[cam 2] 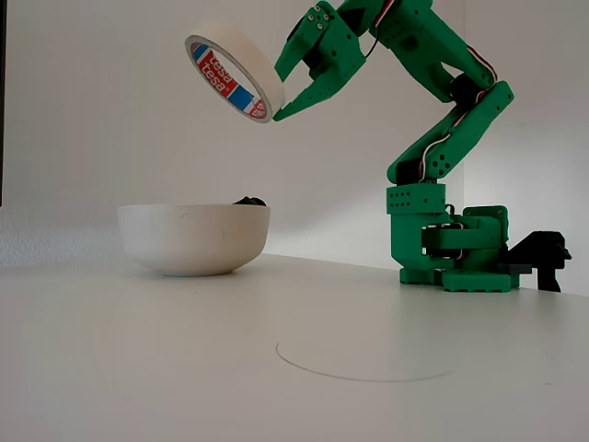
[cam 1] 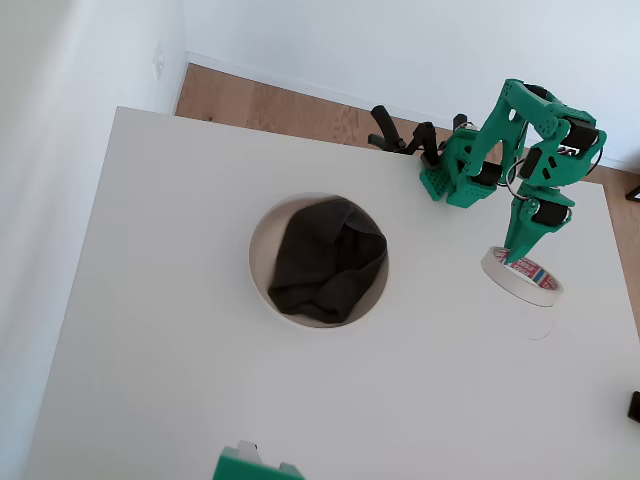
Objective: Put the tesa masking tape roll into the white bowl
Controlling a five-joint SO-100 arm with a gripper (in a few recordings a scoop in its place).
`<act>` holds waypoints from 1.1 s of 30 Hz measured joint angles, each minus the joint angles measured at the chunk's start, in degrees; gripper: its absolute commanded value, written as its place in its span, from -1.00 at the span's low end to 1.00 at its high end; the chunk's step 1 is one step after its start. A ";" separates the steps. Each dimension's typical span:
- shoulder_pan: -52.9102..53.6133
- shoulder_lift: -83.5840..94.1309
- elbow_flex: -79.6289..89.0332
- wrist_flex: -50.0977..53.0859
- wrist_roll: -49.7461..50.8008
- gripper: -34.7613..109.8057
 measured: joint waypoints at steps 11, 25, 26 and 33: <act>35.51 -14.24 0.00 -17.49 -4.92 -0.64; 46.67 -44.38 0.00 -36.56 -8.79 -0.63; 46.49 -45.35 0.00 -37.27 -8.88 -0.50; 46.58 -46.23 -0.09 -37.53 -6.77 -0.33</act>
